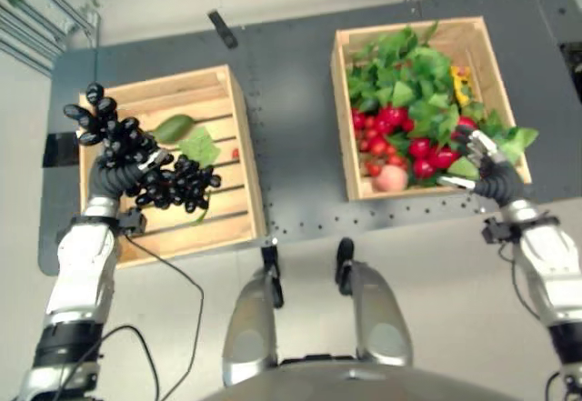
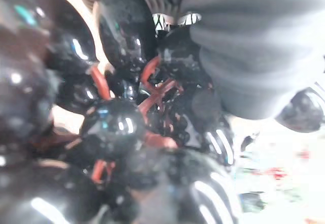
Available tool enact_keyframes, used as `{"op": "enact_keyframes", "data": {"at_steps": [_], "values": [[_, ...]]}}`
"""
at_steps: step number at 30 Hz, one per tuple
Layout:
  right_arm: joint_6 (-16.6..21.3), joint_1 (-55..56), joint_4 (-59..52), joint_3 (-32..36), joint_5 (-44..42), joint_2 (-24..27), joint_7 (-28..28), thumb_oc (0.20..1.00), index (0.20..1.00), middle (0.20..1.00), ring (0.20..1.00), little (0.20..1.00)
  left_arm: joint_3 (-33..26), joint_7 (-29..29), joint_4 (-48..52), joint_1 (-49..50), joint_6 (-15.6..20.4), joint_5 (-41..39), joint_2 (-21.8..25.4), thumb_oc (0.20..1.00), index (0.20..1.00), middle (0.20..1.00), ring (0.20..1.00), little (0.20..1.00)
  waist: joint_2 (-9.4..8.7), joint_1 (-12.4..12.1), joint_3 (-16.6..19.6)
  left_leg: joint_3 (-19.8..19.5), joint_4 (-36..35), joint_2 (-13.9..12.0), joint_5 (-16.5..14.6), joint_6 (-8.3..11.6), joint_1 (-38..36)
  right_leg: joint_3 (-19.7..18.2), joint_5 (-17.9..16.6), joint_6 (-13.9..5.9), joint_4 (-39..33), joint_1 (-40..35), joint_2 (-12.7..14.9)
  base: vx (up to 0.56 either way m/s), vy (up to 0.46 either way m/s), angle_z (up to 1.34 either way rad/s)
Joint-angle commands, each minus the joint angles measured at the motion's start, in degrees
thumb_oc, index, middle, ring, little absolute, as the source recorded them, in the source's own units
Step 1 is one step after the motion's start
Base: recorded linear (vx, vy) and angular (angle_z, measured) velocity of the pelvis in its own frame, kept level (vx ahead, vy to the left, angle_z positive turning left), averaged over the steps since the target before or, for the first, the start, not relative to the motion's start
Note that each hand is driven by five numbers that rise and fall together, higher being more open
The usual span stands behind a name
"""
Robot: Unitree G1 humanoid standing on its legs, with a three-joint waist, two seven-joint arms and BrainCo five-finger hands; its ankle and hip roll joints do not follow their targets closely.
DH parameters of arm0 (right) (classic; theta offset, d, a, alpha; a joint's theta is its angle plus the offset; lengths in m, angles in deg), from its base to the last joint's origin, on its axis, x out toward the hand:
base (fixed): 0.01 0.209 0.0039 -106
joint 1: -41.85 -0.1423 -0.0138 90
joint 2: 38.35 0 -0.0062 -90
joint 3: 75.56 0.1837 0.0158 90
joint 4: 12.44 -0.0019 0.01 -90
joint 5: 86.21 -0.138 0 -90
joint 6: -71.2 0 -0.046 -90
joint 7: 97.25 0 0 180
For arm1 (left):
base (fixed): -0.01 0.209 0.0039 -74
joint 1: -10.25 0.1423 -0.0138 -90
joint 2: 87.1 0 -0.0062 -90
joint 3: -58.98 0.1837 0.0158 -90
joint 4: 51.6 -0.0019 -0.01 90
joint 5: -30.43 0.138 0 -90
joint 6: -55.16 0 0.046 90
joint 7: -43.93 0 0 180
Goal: Pick up the fruits from the basket on one side to the basket on the other side
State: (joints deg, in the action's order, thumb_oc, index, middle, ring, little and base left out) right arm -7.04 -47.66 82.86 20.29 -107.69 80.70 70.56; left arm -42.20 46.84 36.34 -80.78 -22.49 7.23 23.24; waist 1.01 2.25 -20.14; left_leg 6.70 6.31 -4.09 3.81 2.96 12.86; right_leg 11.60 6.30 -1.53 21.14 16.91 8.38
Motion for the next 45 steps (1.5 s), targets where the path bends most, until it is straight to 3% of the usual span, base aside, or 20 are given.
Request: {"op": "enact_keyframes", "data": {"at_steps": [1, 6, 11, 19, 27, 32, 45], "values": [[0.4, -5.4, -0.9, -3.4, -5.6, 4.5, -4.4, 1.0, 1.0, 1.0, 1.0, 1.0, 0.8, 2.3, 5.3, -3.8, 5.9, -5.9, 6.0, 0.2, 0.2, 0.2, 0.2, 0.2, -2.3, 0.6, 5.1, -0.5, -0.3, 0.2, -6.3, 0.94, -6.5, 0.1, -5.0, -7.14, -10.1, -6.2, 2.2, 0.11, -0.021, 0.12], [-1.4, -12.5, -1.5, -9.5, -8.1, 10.9, -7.3, 1.0, 1.0, 1.0, 1.0, 1.0, 5.8, 5.2, 8.9, -9.1, 6.2, -9.1, 12.4, 0.2, 0.2, 0.2, 0.2, 0.2, -2.21, 0.7, 9.9, -0.1, -3.7, 0.4, -5.6, 0.9, -11.2, 1.4, -5.3, -7.3, -12.7, -10.9, 1.9, 0.1, -0.016, 0.09], [-3.9, -23.8, -4.6, -20.5, -13.9, 18.0, -11.7, 1.0, 1.0, 1.0, 1.0, 1.0, 14.4, 7.6, 11.5, -16.9, 5.8, -12.1, 18.1, 0.2, 0.2, 0.2, 0.2, 0.2, -2.54, 0.9, 14.3, 0.8, -5.9, 0.2, -5.7, 1.12, -15.4, 1.9, -5.1, -7.36, -14.7, -15.0, 1.2, 0.09, -0.023, 0.04], [-5.7, -31.5, -6.0, -30.3, -20.4, 18.7, -14.9, 1.0, 1.0, 1.0, 1.0, 1.0, 24.6, 9.4, 12.0, -26.1, 5.4, -10.8, 23.0, 0.2, 0.2, 0.2, 0.2, 0.2, -2.46, 1.3, 17.2, 1.8, -8.2, 0.0, -5.2, 1.24, -18.1, 2.0, -5.2, -7.48, -16.2, -17.3, 0.4, 0.03, -0.016, 0.0], [-7.7, -37.3, -7.9, -39.5, -28.8, 11.4, -16.6, 1.0, 1.0, 1.0, 1.0, 1.0, 41.9, 11.1, 8.4, -43.5, 5.3, -8.8, 24.2, 0.2, 0.2, 0.2, 0.2, 0.2, -1.85, 2.7, 18.9, 2.6, -8.9, -0.1, -5.2, 1.23, -19.5, 1.4, -5.3, -7.61, -16.8, -18.1, 0.0, 0.01, -0.007, -0.03], [-8.3, -40.7, -11.0, -44.5, -31.2, 8.1, -17.6, 1.0, 1.0, 1.0, 1.0, 1.0, 49.0, 11.5, 7.2, -50.8, 5.9, -7.3, 23.1, 0.2, 0.2, 0.2, 0.2, 0.2, -1.64, 3.5, 19.5, 3.1, -9.0, -0.2, -5.3, 1.15, -19.9, 0.7, -5.4, -7.72, -16.8, -17.9, -0.2, 0.0, -0.001, -0.06], [-9.2, -40.3, -14.2, -47.4, -35.7, -6.3, -16.8, 1.0, 1.0, 1.0, 1.0, 1.0, 57.1, 11.2, 4.7, -59.4, 5.5, -2.9, 14.3, 0.2, 0.2, 0.2, 0.2, 0.2, -1.37, 5.0, 19.9, 3.7, -9.0, -0.4, -5.4, 0.83, -19.9, -0.7, -5.6, -7.89, -16.8, -17.2, -0.5, -0.01, -0.001, -0.07]]}}
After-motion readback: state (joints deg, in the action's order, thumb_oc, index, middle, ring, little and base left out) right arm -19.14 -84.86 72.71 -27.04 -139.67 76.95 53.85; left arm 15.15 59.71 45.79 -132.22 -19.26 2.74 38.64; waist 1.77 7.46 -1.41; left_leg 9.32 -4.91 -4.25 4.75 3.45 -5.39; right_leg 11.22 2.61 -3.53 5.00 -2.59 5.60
